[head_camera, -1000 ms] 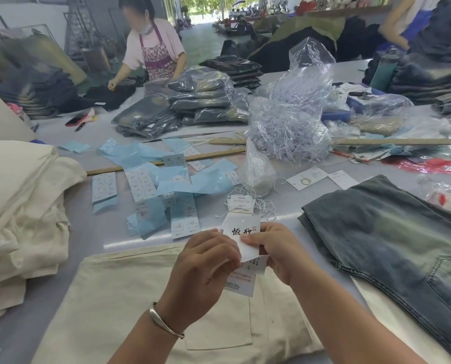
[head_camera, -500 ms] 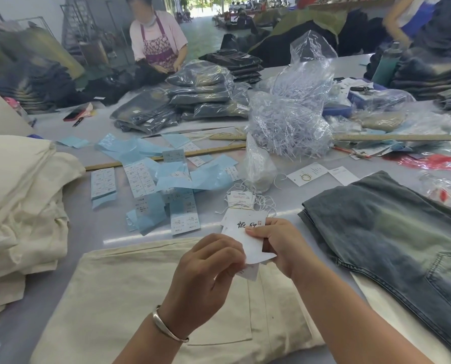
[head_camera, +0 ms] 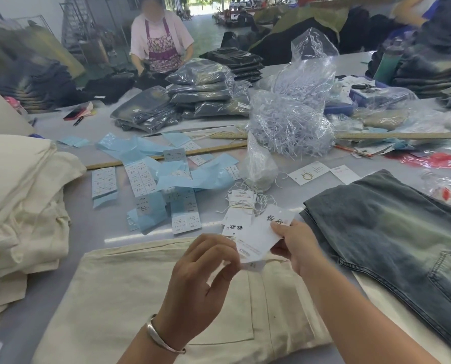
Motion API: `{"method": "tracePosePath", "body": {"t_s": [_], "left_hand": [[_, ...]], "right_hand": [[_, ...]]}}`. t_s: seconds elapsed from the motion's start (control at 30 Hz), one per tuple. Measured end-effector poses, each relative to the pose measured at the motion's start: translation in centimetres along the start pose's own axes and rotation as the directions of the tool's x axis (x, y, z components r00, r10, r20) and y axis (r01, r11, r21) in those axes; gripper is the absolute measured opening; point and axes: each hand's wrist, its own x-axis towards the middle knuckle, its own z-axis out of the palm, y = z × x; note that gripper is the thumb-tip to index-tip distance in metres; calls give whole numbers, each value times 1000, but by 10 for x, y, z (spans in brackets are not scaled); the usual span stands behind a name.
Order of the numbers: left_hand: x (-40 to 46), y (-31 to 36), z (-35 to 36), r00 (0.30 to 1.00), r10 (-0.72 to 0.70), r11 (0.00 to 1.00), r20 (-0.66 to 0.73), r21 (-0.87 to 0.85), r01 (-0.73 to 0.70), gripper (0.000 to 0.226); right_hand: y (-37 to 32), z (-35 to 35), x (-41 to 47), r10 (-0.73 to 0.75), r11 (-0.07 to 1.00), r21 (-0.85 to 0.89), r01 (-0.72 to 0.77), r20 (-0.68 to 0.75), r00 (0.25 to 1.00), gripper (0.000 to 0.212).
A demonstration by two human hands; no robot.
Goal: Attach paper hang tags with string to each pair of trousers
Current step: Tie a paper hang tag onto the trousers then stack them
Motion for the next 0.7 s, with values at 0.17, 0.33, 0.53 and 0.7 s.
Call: {"method": "tracePosePath", "body": {"t_s": [0.17,0.33,0.53,0.7], "left_hand": [[2,0,-9,903,-415,796,116,-434,422,31],[19,-1,-7,767,-536,482,354,-617,622,38],[33,-5,9,682,-447,459,579,-507,730,37],[32,-8,29,712,-479,420,513,-578,699,43]], "right_hand": [[2,-6,-3,-141,982,-114,151,91,986,5],[3,2,-26,-428,871,-236,430,64,902,16],[-2,13,-47,-469,853,-155,498,192,862,27],[-10,11,-53,-225,974,142,179,467,855,35]]}}
